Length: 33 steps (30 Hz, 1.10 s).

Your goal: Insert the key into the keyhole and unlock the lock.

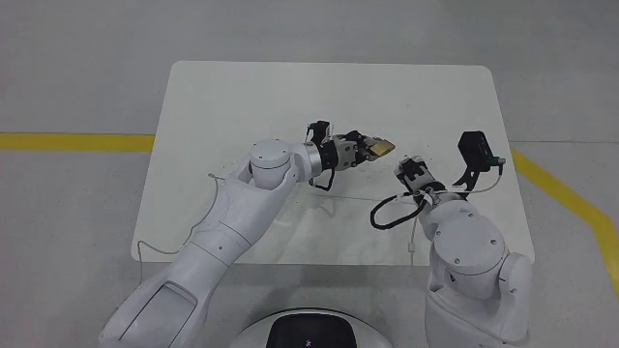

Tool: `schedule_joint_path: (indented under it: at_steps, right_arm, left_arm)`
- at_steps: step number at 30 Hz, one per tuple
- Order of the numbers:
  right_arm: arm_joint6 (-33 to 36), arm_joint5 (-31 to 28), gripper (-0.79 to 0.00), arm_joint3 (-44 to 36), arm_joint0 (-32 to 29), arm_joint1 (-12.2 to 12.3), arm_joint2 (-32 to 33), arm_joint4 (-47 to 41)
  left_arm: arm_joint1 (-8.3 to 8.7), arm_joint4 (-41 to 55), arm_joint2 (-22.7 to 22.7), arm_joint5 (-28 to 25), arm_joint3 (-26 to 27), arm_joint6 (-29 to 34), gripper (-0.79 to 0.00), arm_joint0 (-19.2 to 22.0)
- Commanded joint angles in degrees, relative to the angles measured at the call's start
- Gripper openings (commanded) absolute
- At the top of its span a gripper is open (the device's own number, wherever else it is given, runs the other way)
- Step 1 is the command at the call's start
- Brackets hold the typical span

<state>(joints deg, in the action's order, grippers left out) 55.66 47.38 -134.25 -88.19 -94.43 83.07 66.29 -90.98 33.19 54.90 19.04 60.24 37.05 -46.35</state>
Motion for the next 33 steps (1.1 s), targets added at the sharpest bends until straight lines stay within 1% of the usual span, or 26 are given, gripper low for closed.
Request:
schedule_joint_path:
  at_steps: [1,3,6,9,11,13,15,18,33]
  right_arm:
    - [0.9,0.1,-0.785,1.0,0.3,0.0,0.6,-2.9]
    - [2.0,-0.7,-0.785,2.1,1.3,0.0,2.9,-7.0]
    - [6.0,-4.7,-0.785,3.4,2.0,0.4,7.7,-13.8]
    - [9.7,-8.5,-0.785,5.2,3.2,1.2,13.2,-20.1]
    - [11.7,-10.4,-0.785,7.5,4.6,1.8,15.8,-24.7]
    - [13.5,-12.3,-0.785,10.1,6.2,2.6,17.3,-27.6]
    - [15.6,-14.4,-0.785,12.2,7.9,3.9,18.2,-28.7]
    - [17.1,-15.8,-0.785,14.2,9.5,5.1,19.0,-32.2]
    - [17.1,-15.8,-0.785,14.2,9.5,5.1,19.0,-32.2]
  left_arm:
    - [0.00,0.0,0.0,0.0,0.0,0.0,-0.785,0.0]
    - [0.00,0.0,0.0,0.0,0.0,0.0,-0.785,0.0]
    - [0.00,0.0,0.0,0.0,0.0,0.0,-0.785,0.0]
    - [0.00,0.0,0.0,0.0,0.0,0.0,-0.785,0.0]
    - [0.00,0.0,0.0,0.0,0.0,0.0,-0.785,0.0]
    - [0.00,0.0,0.0,0.0,0.0,0.0,-0.785,0.0]
    - [0.00,0.0,0.0,0.0,0.0,0.0,-0.785,0.0]
    - [0.00,0.0,0.0,0.0,0.0,0.0,-0.785,0.0]
    - [0.00,0.0,0.0,0.0,0.0,0.0,-0.785,0.0]
